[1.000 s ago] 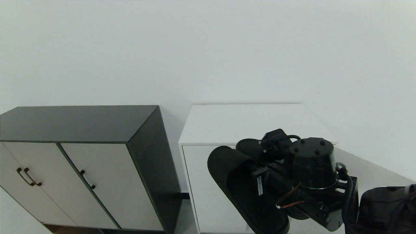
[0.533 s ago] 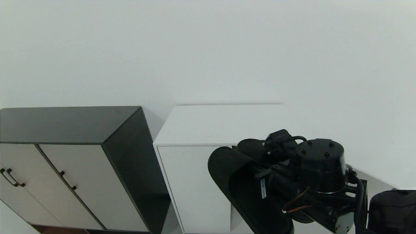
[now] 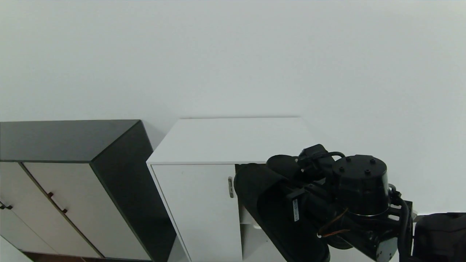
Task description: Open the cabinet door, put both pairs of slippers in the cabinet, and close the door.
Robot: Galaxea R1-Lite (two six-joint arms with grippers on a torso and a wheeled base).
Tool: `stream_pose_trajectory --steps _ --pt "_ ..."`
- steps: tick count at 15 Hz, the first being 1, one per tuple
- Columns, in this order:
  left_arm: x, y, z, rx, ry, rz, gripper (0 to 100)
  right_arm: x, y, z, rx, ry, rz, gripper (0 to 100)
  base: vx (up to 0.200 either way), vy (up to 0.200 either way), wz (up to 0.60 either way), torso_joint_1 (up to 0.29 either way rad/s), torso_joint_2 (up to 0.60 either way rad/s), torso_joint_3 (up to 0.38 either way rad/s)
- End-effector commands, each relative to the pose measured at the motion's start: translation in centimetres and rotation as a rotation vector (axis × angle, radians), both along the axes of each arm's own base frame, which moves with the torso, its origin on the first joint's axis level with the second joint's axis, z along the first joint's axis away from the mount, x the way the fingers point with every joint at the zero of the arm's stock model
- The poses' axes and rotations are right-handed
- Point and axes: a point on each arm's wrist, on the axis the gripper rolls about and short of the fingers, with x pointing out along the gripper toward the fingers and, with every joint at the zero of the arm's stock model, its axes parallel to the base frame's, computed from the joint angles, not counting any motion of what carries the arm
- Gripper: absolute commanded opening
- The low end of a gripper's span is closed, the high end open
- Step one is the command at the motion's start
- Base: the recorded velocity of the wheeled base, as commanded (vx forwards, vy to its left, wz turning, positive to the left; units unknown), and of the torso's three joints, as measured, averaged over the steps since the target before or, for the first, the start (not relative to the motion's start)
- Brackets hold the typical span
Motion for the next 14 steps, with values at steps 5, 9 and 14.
stream_pose_trajectory --steps 5,9,14 --pt "0.0 0.0 0.0 0.0 -0.001 0.002 0 0.2 0.0 -0.2 0.001 -0.01 -0.004 0 0.0 0.0 0.0 0.0 0.0 0.0" --pt "0.0 0.0 0.0 0.0 -0.001 0.0 0 0.1 -0.2 -0.4 -0.007 -0.004 -0.004 0 0.0 0.0 0.0 0.0 0.0 0.0" --pt "0.0 0.0 0.0 0.0 -0.001 0.002 0 -0.1 -0.2 -1.2 -0.028 0.015 0.002 0 0.0 0.0 0.0 0.0 0.0 0.0"
